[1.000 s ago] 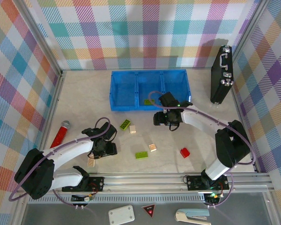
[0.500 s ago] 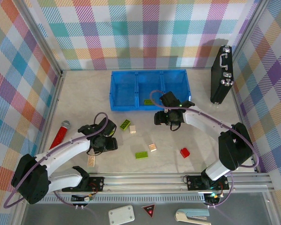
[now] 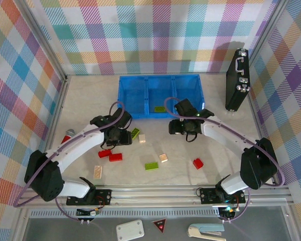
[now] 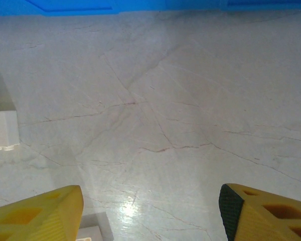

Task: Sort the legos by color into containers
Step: Place the lego in the container.

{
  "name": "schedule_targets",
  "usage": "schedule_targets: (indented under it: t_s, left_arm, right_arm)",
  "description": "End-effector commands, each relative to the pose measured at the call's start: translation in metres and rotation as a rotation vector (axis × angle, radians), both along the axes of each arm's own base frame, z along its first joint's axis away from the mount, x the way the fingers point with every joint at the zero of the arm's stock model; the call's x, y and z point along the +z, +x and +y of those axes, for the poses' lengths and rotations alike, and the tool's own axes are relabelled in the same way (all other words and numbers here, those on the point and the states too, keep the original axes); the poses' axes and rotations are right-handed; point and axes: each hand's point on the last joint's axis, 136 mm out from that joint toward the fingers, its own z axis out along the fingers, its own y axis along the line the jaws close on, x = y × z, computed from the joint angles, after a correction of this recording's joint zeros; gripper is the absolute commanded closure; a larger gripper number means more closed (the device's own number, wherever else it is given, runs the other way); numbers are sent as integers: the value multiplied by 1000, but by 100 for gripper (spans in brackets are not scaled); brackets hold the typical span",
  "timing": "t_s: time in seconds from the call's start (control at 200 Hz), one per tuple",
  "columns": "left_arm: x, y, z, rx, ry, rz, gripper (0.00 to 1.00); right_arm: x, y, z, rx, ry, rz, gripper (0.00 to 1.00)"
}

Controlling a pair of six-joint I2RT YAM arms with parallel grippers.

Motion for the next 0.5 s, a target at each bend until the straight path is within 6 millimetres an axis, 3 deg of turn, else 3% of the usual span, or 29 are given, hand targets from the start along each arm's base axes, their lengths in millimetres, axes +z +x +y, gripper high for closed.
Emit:
schedule_targets:
  t_s: [0.0, 0.255, 0.495]
  left_arm:
    - [8, 28, -8, -41, -3, -35, 37]
    - [18, 90, -28, -99, -27, -54, 38]
    - [22, 146, -33, -102, -31, -80, 39]
  right_arm:
    - [1, -10, -13, -37, -26, 9, 27]
    - [2, -22, -28, -88, -45, 15, 27]
    - [4, -36, -44, -142, -64, 19, 27]
